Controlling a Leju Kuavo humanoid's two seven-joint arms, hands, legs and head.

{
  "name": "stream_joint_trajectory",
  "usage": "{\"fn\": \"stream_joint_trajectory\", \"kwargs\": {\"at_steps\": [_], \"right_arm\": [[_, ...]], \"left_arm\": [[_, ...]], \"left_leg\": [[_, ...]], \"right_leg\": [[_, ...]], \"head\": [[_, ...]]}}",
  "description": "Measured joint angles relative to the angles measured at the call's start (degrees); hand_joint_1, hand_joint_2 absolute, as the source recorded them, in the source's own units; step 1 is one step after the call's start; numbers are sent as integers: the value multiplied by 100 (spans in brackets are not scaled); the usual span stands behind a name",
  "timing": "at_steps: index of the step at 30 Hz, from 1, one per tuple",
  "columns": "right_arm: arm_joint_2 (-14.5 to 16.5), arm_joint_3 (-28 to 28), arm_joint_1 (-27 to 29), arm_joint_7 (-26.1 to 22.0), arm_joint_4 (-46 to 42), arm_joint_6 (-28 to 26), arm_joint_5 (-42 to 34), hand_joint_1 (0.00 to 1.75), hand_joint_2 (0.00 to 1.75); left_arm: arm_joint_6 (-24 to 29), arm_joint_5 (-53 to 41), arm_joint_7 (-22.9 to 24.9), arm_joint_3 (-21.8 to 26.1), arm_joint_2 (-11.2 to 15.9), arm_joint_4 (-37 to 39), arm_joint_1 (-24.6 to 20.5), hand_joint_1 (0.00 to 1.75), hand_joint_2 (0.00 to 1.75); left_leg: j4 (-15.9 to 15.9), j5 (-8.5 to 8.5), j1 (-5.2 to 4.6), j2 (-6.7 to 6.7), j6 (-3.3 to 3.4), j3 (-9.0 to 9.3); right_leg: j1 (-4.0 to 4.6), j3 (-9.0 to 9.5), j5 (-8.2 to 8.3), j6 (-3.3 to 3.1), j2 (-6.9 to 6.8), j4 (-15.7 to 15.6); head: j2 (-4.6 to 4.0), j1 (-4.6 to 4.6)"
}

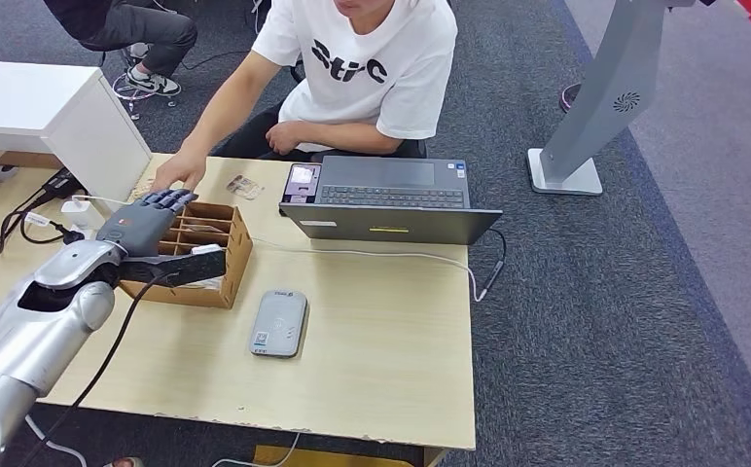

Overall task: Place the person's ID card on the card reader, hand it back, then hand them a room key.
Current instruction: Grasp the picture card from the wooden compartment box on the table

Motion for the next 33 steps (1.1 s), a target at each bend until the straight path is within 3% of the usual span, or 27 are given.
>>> {"fn": "stream_joint_trajectory", "kwargs": {"at_steps": [18, 33], "right_arm": [[2, -29, -1, 3, 1, -5, 19, 0, 175], [7, -152, 0, -46, 2, -13, -55, 0, 175]], "left_arm": [[75, -144, -46, 3, -42, -88, 114, 0, 175], [-209, -114, -32, 1, 40, -1371, 476, 0, 175]], "left_leg": [[0, 0, 0, 0, 0, 0], [0, 0, 0, -1, 0, -2]], "right_leg": [[0, 0, 0, 0, 0, 0], [0, -1, 0, 0, 0, 0]], "head": [[0, -1], [0, -1]]}}
